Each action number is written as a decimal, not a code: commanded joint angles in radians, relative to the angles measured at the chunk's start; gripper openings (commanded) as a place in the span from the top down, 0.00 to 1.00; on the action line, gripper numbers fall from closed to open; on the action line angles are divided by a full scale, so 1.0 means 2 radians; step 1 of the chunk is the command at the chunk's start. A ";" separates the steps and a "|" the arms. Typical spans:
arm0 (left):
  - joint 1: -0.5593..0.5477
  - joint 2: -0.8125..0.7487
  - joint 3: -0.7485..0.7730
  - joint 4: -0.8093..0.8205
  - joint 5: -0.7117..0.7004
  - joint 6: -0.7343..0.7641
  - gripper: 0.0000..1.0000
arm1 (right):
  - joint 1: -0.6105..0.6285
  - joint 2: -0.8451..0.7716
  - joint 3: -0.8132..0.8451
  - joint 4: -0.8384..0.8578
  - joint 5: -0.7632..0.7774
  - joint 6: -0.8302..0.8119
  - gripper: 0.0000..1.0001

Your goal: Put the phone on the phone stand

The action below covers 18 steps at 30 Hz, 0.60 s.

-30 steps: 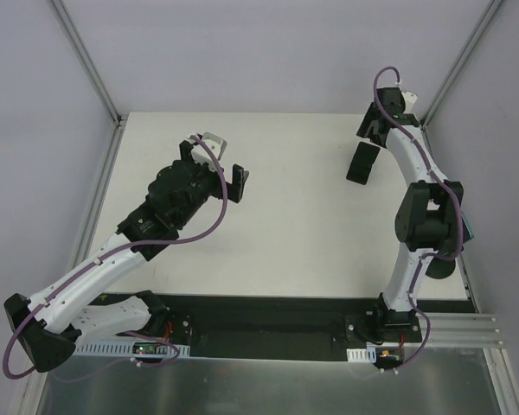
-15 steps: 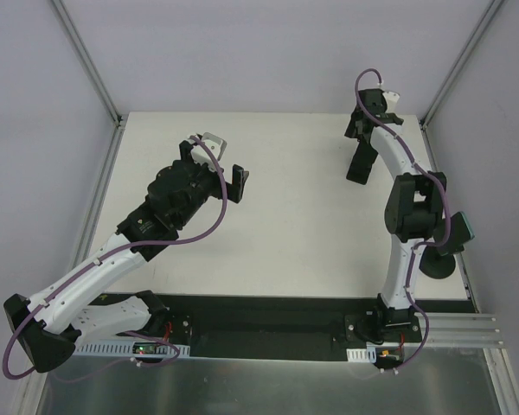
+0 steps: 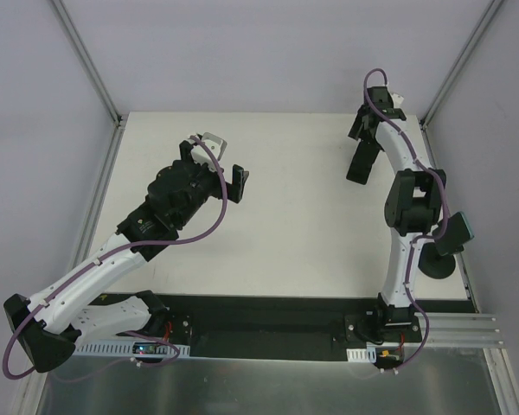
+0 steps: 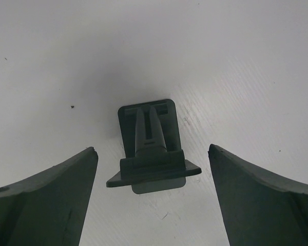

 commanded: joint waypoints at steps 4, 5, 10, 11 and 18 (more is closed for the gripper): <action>-0.007 0.001 0.001 0.017 0.005 0.000 0.01 | 0.001 0.025 0.044 -0.054 -0.009 0.012 0.16; -0.007 0.002 0.001 0.017 0.006 0.000 0.01 | 0.002 0.025 0.044 -0.054 -0.008 0.012 0.18; -0.007 0.004 0.000 0.017 0.009 -0.004 0.01 | 0.005 0.012 0.038 -0.057 0.001 0.015 0.40; -0.007 0.005 0.001 0.017 0.009 -0.004 0.01 | 0.006 0.002 0.034 -0.057 0.016 0.019 0.44; -0.007 0.006 0.001 0.017 0.015 -0.012 0.01 | 0.010 -0.091 -0.062 -0.053 0.116 0.092 0.99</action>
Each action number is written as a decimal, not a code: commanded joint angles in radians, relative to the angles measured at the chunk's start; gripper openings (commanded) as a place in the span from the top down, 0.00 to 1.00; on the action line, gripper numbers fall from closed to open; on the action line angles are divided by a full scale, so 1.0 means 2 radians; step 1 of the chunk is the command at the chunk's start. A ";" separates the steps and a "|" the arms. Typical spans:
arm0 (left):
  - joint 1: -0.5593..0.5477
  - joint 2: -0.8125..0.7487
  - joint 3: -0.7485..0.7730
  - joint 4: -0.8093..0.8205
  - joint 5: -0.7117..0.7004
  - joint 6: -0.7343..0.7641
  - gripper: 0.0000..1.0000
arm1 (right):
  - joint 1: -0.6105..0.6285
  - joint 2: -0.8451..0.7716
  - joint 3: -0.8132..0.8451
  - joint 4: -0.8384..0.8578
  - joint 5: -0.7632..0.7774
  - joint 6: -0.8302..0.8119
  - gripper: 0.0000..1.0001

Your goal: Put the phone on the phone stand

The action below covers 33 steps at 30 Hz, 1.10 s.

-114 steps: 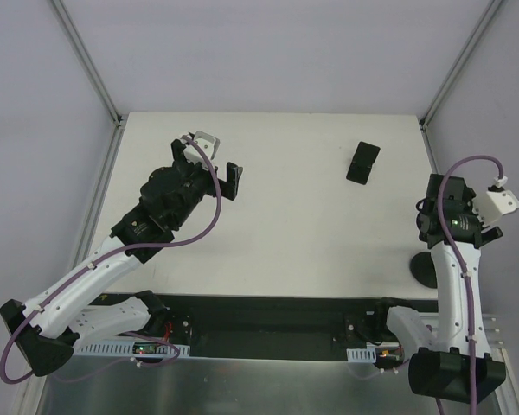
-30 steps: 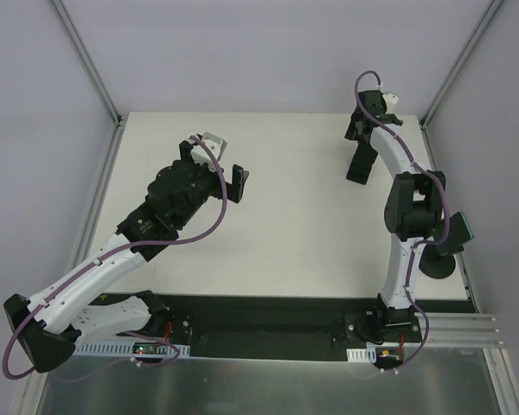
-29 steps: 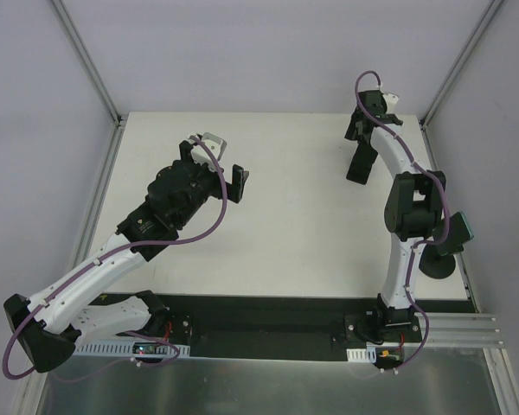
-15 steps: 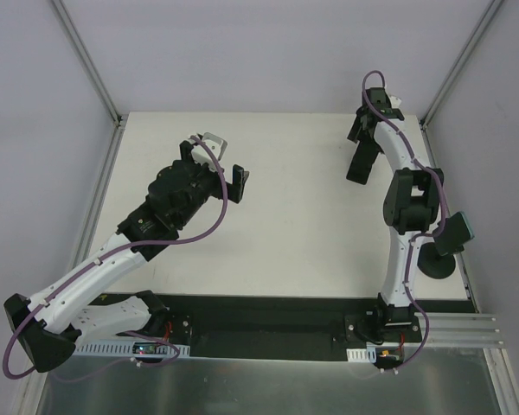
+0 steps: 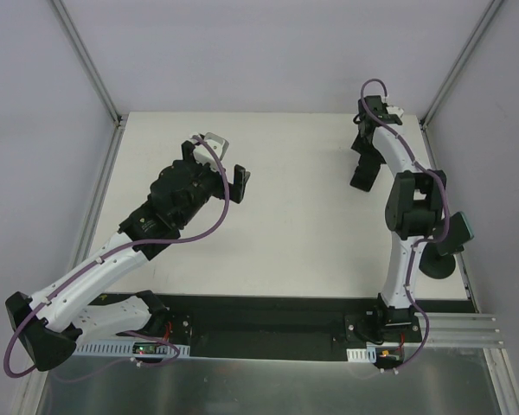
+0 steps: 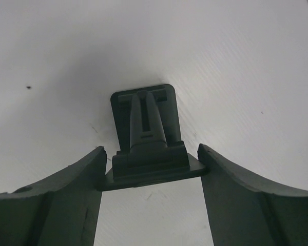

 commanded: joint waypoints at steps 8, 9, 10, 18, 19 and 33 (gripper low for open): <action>-0.008 -0.001 0.000 0.017 0.019 -0.015 0.01 | -0.024 -0.201 -0.174 -0.104 0.208 0.254 0.99; -0.009 -0.001 0.000 0.017 0.020 -0.015 0.01 | -0.029 -0.209 -0.187 -0.107 0.208 0.267 0.99; -0.010 -0.002 0.001 0.017 0.020 -0.016 0.01 | -0.033 -0.217 -0.201 -0.109 0.207 0.279 0.99; -0.013 -0.005 0.000 0.017 0.017 -0.014 0.01 | -0.073 -0.241 -0.260 -0.099 0.200 0.321 0.99; -0.013 -0.005 0.000 0.017 0.017 -0.013 0.01 | -0.076 -0.241 -0.264 -0.098 0.200 0.329 0.99; -0.013 -0.004 0.000 0.017 0.011 -0.011 0.01 | -0.116 -0.223 -0.293 -0.080 0.158 0.388 0.99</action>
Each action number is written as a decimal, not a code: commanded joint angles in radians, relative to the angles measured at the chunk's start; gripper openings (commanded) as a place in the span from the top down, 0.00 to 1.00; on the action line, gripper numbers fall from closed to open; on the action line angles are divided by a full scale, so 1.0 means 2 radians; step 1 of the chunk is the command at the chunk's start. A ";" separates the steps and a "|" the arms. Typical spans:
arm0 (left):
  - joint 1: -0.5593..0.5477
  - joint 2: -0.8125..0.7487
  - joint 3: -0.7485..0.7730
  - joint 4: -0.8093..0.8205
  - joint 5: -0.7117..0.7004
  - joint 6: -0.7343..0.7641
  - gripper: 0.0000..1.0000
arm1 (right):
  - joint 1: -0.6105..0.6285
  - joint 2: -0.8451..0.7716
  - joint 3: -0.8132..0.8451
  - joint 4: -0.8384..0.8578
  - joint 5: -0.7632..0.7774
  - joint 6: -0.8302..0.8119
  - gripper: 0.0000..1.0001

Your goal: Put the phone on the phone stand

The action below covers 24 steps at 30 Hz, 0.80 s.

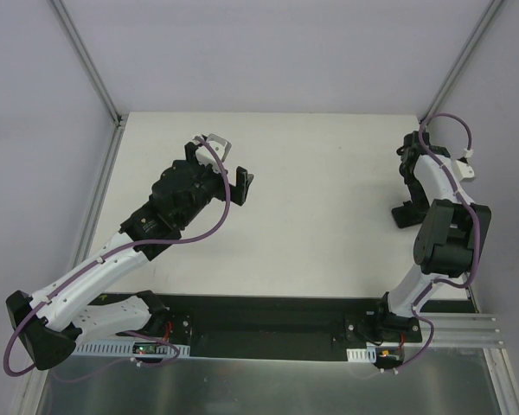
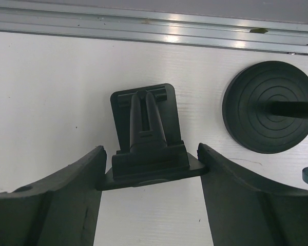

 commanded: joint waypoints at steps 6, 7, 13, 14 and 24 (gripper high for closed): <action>-0.006 -0.007 0.000 0.017 -0.006 0.000 0.01 | -0.005 0.006 -0.007 0.000 -0.003 0.047 0.79; -0.006 -0.006 0.000 0.017 -0.006 0.000 0.01 | -0.005 0.007 -0.008 0.003 -0.006 0.045 0.76; -0.006 0.000 0.000 0.018 -0.013 0.003 0.01 | -0.005 -0.003 0.004 -0.008 -0.018 0.019 0.13; -0.006 0.001 0.000 0.017 -0.013 0.004 0.01 | -0.004 -0.006 0.004 -0.008 -0.018 0.015 0.04; -0.006 0.018 -0.004 0.019 -0.050 0.019 0.01 | 0.028 -0.055 0.029 -0.026 0.042 -0.053 0.04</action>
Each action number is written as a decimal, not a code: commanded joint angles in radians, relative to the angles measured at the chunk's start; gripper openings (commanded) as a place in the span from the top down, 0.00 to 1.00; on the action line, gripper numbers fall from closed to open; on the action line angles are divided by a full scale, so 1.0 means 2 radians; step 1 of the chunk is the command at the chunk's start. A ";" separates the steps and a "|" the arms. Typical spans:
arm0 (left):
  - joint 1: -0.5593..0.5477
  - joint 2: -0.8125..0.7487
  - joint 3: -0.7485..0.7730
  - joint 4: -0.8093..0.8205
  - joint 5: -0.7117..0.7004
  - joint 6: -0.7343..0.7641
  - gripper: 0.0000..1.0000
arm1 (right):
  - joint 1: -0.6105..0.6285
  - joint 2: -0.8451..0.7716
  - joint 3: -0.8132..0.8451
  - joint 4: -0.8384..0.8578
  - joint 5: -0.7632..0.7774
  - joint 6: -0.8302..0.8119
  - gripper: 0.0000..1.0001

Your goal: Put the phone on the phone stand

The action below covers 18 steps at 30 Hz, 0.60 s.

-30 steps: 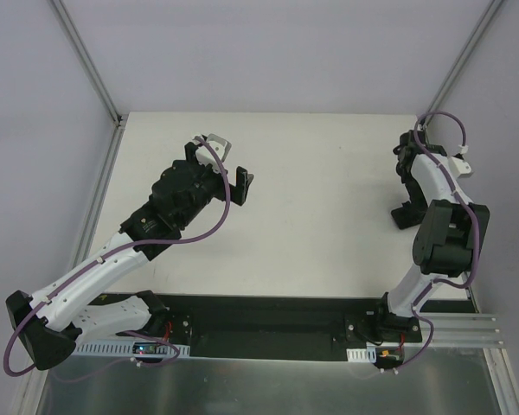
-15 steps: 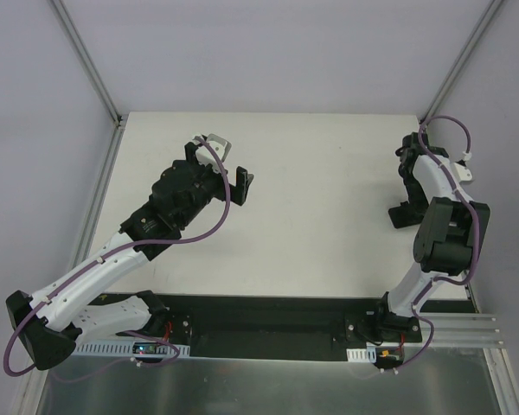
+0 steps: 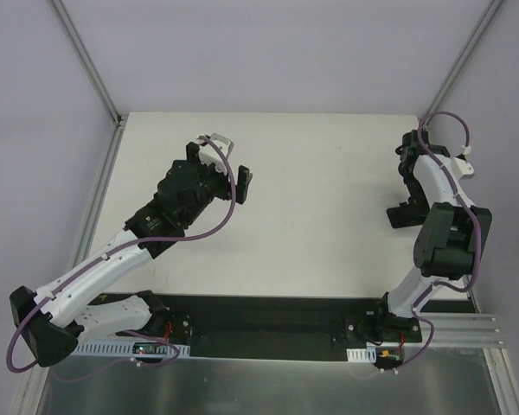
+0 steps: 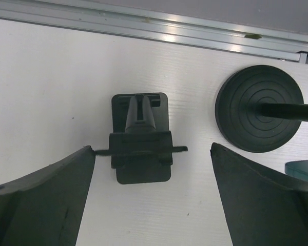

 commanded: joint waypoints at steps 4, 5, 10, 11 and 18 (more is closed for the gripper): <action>-0.005 0.017 -0.016 0.036 -0.051 0.015 0.01 | 0.102 -0.077 0.041 -0.012 0.096 -0.086 0.04; -0.005 0.022 -0.018 0.039 -0.062 0.015 0.01 | 0.119 -0.082 0.039 -0.002 0.107 -0.103 0.04; 0.027 0.046 -0.017 0.031 -0.064 -0.006 0.01 | 0.263 -0.118 0.009 0.090 0.069 -0.272 0.04; 0.042 0.055 -0.013 0.022 -0.058 -0.032 0.01 | 0.279 -0.129 -0.006 0.110 0.029 -0.306 0.04; 0.284 0.095 0.010 -0.075 0.150 -0.180 0.02 | 0.371 -0.218 -0.159 0.263 -0.345 -0.391 0.04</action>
